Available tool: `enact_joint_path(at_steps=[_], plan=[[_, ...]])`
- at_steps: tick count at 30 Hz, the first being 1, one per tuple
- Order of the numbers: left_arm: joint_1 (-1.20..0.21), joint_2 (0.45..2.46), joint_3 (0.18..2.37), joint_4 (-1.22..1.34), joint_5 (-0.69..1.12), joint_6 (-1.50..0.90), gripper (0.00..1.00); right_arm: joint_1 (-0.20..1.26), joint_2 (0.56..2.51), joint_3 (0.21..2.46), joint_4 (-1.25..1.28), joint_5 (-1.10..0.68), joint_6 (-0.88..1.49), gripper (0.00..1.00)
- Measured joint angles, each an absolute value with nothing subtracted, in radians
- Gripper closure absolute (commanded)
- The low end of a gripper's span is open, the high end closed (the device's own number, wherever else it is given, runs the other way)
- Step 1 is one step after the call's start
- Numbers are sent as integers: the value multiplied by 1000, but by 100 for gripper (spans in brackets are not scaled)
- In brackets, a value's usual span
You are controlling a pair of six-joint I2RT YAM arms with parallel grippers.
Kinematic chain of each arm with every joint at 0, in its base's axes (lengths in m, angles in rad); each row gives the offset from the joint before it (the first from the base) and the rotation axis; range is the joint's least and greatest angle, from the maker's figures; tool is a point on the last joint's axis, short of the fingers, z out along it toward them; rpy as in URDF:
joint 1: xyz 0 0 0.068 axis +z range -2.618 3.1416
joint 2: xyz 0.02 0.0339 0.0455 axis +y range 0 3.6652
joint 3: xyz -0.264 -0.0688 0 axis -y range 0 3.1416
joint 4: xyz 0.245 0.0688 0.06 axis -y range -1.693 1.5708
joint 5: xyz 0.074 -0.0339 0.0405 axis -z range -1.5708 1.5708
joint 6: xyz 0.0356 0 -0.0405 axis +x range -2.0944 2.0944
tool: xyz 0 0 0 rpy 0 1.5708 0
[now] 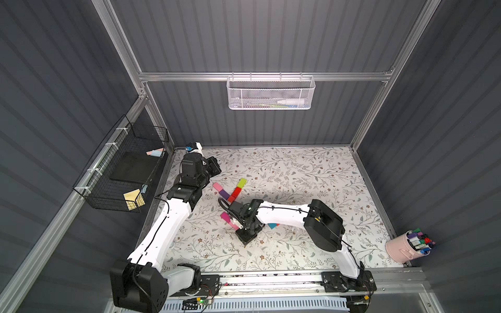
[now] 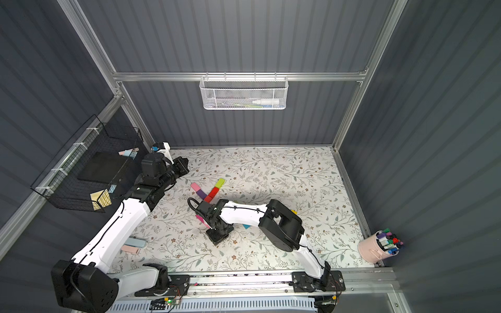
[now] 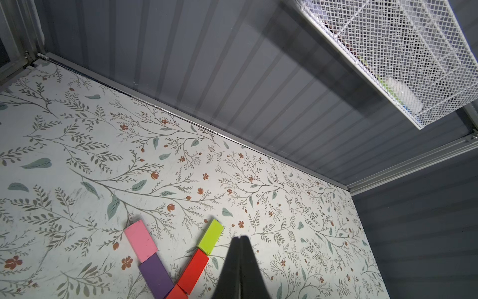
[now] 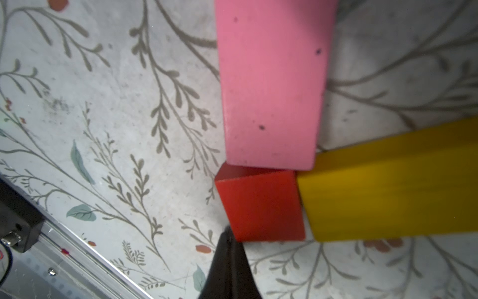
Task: Assemble the letter v with building blocks
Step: Adjust the building block at the center of the board.
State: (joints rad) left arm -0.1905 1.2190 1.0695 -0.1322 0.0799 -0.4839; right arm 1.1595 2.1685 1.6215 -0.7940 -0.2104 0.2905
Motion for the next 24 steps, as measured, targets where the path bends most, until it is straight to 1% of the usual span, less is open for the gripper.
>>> enact_joint_path(at_steps=[24], plan=[[-181,1219,1034,-131,98,-476,93,1158,2181,1642,-801,-207,284,100]])
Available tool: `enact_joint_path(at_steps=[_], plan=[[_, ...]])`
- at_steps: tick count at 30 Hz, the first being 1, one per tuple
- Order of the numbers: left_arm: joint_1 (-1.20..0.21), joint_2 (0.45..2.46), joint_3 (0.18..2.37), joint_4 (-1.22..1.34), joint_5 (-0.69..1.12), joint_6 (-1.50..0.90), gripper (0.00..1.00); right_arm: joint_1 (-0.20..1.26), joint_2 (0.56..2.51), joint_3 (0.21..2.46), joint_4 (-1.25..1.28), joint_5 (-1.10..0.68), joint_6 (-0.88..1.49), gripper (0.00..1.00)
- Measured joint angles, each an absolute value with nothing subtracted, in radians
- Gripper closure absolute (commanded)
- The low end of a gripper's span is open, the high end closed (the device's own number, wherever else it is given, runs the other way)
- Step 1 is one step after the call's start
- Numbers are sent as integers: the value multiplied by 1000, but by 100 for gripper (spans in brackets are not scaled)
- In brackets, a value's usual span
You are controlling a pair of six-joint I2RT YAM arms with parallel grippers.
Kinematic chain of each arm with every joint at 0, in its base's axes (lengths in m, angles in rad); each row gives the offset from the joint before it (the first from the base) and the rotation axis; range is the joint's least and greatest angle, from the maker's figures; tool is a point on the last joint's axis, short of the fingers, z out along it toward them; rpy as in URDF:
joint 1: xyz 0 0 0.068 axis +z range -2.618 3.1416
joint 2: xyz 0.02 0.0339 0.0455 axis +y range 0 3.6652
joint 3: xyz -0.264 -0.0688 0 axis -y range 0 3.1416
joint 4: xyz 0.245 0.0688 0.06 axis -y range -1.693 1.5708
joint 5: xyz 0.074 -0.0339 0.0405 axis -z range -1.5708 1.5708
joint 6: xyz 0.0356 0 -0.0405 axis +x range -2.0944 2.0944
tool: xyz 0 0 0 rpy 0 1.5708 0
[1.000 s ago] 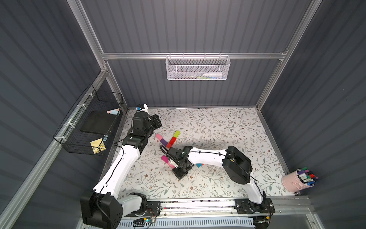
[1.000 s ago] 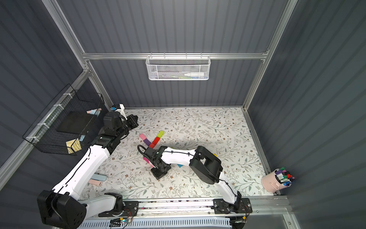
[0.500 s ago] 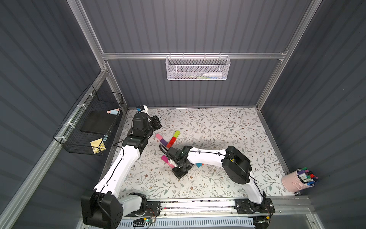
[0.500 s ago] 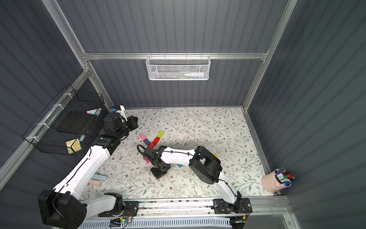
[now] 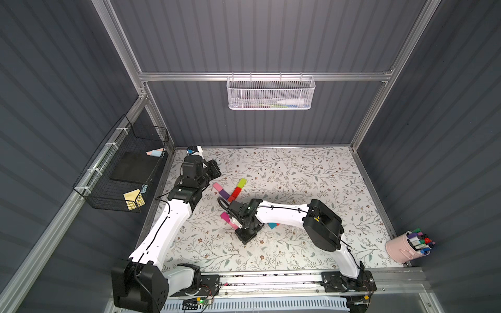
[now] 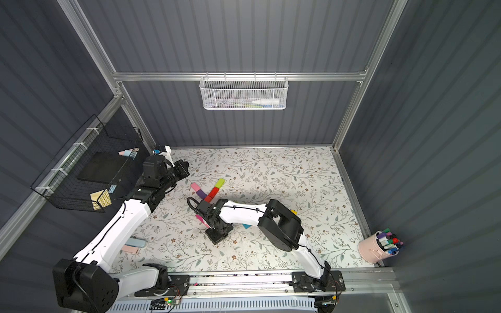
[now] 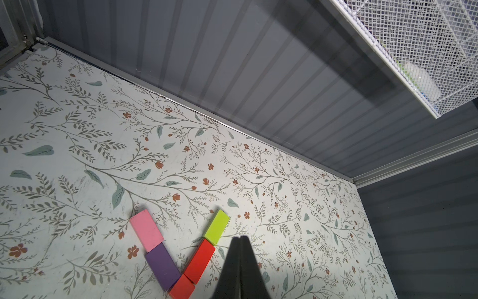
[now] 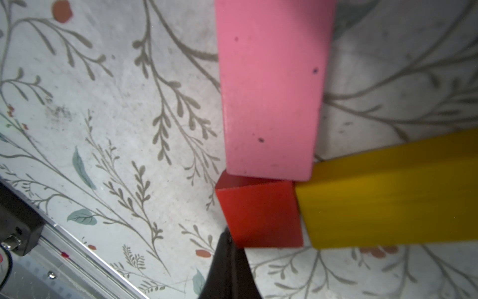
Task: Assemble the letter v with building blocks
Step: Adjust the building block at the center of the board.
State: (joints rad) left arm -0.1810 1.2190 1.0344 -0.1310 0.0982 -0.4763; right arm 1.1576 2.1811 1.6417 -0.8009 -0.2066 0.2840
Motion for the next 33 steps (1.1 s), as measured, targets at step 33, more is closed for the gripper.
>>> enact_joint_path(at_steps=[33], plan=[[-175,1219,1021,-128,114,-473,94,1149,2194,1662,-799,-208,276,100]])
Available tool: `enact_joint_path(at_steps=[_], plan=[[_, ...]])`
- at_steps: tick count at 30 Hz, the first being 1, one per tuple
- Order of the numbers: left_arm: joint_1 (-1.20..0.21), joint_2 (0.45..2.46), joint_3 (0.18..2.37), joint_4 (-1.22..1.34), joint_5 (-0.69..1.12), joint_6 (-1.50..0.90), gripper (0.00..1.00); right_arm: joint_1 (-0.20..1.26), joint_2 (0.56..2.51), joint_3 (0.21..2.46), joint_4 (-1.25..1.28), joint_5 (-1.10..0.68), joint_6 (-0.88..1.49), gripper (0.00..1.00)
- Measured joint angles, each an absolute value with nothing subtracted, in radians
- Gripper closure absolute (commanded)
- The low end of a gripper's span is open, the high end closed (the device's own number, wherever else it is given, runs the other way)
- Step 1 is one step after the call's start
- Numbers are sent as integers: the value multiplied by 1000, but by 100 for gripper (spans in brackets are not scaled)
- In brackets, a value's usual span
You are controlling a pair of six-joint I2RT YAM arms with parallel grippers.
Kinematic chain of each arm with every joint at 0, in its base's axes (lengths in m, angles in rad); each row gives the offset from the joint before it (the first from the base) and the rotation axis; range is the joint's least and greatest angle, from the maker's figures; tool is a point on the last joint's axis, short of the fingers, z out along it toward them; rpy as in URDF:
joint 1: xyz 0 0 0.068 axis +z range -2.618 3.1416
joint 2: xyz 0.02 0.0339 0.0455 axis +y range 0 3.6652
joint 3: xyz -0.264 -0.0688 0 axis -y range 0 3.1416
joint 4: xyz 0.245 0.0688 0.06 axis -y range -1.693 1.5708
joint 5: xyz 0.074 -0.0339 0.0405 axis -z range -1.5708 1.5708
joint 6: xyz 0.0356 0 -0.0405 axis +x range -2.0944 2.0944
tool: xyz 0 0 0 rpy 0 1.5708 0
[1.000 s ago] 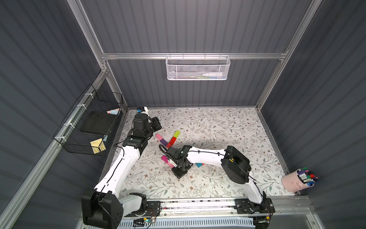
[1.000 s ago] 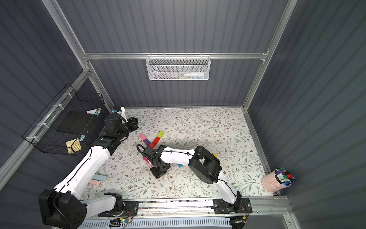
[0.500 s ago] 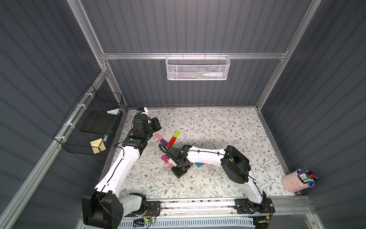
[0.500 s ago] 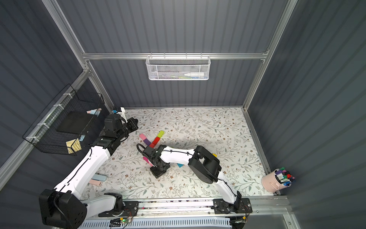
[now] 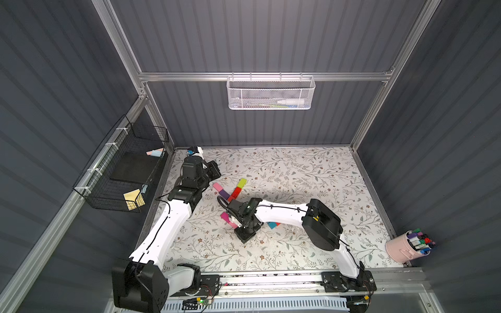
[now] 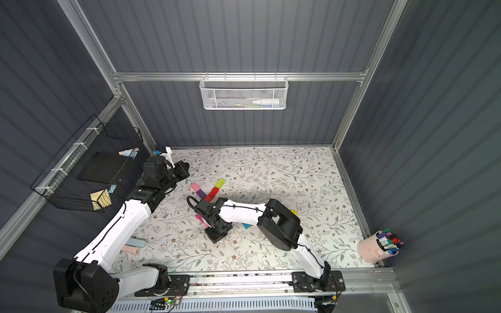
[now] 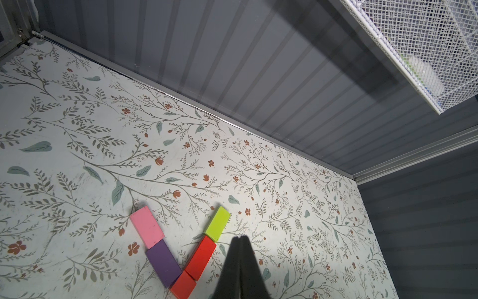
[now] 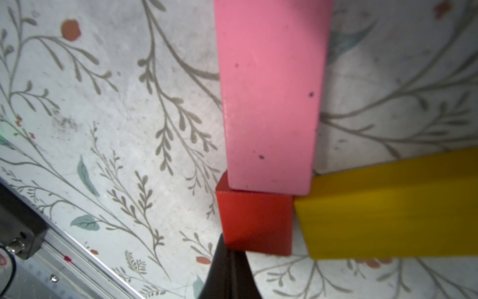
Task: Assemble the letter v with building blocks
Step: Adjust the building block at the center of the board, then pick up the building block from the center of the board.
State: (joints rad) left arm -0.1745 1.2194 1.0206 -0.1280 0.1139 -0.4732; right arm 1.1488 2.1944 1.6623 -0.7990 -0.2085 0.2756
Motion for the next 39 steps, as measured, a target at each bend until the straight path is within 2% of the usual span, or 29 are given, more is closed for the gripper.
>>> enact_joint_path(at_steps=[3,4,6,8,11,13,16,19,21,23,25,31,39], plan=[[-175,1219,1020,-125,117,-472,92,1150,2167,1633,-777,-187,276,100],[-175,1219,1020,-125,117,-469,87,1150,2140,1611,-768,-173,277,93],[-175,1211,1021,-125,117,-464,69,1150,2054,1561,-751,-127,285,82],[-175,1180,1022,-123,117,-455,50,1150,1925,1512,-733,-60,292,57],[-175,1108,1029,-93,129,-435,30,1124,1721,1460,-698,29,316,30],[-175,1069,1044,-54,149,-406,26,1056,1595,1415,-676,44,348,27],[-175,1056,1072,19,214,-380,20,838,1455,1327,-659,14,412,16],[-202,1080,1071,79,282,-373,18,639,1382,1242,-694,64,464,16],[-286,1114,1069,110,277,-372,18,588,1340,1200,-733,96,472,15],[-429,1173,1077,124,245,-367,17,564,1293,1179,-776,131,476,11],[-571,1256,1109,124,213,-355,14,529,1253,1181,-813,157,487,11],[-901,1572,1296,61,77,-305,12,258,1133,1192,-913,181,498,8],[-1029,1906,1556,-109,-67,-297,12,-33,1016,1301,-997,131,437,8]])
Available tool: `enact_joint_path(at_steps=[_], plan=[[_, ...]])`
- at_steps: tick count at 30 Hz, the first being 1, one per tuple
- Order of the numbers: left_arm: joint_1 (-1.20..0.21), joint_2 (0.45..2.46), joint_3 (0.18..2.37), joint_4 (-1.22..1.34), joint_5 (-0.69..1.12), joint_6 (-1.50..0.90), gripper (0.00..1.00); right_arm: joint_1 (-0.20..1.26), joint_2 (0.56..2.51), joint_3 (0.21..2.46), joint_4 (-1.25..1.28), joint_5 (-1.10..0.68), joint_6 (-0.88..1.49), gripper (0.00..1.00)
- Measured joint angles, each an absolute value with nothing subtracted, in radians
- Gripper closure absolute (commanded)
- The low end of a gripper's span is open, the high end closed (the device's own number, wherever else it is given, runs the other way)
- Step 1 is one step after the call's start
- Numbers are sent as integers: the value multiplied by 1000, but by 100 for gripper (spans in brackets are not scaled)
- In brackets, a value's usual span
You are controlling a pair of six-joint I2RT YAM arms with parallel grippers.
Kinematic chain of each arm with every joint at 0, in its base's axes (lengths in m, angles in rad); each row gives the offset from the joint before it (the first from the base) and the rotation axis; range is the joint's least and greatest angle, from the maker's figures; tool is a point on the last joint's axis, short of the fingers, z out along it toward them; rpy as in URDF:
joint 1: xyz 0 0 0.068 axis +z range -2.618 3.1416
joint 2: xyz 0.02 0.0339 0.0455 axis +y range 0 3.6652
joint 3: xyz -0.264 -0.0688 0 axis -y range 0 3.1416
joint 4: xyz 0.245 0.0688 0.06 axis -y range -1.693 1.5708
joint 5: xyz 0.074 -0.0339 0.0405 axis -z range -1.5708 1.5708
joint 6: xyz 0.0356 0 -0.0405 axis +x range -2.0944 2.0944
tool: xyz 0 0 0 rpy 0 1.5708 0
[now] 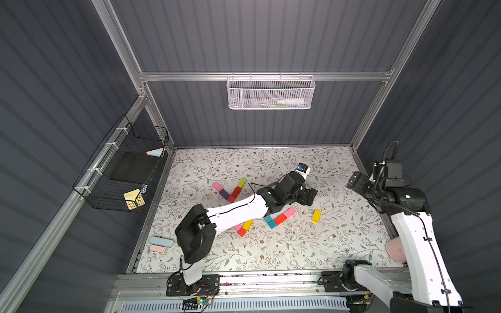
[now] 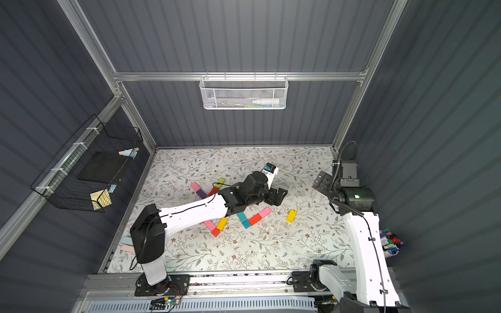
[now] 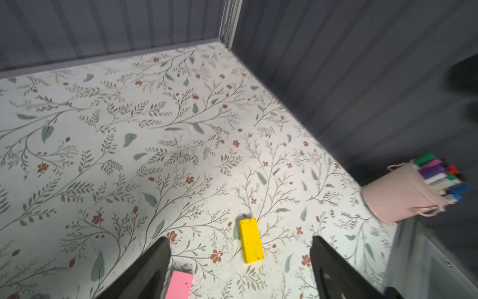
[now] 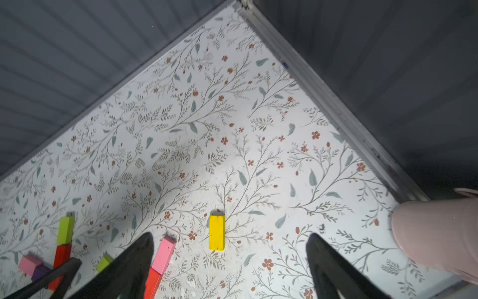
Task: Assemble the letter v with building blocks
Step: Pick up the building block from the center of the board.
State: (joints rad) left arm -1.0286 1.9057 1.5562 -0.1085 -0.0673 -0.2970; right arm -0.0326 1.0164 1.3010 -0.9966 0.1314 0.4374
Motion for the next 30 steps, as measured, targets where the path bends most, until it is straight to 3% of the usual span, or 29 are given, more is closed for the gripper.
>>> enact_joint_path(at_steps=[5,9,21,30], plan=[[-1125,2207,1873,-260,-140,-294,11,-117,1008,1308,-999,33,413,8],[-1173,2331,1944,-358,-127,-294,11,-144,1007,1289,-995,-41,406,8],[-1124,2405,2094,-487,-52,-292,11,-157,994,1190,-975,-157,392,8],[-1108,2442,2085,-537,-25,-251,14,-166,981,1154,-953,-181,389,8]])
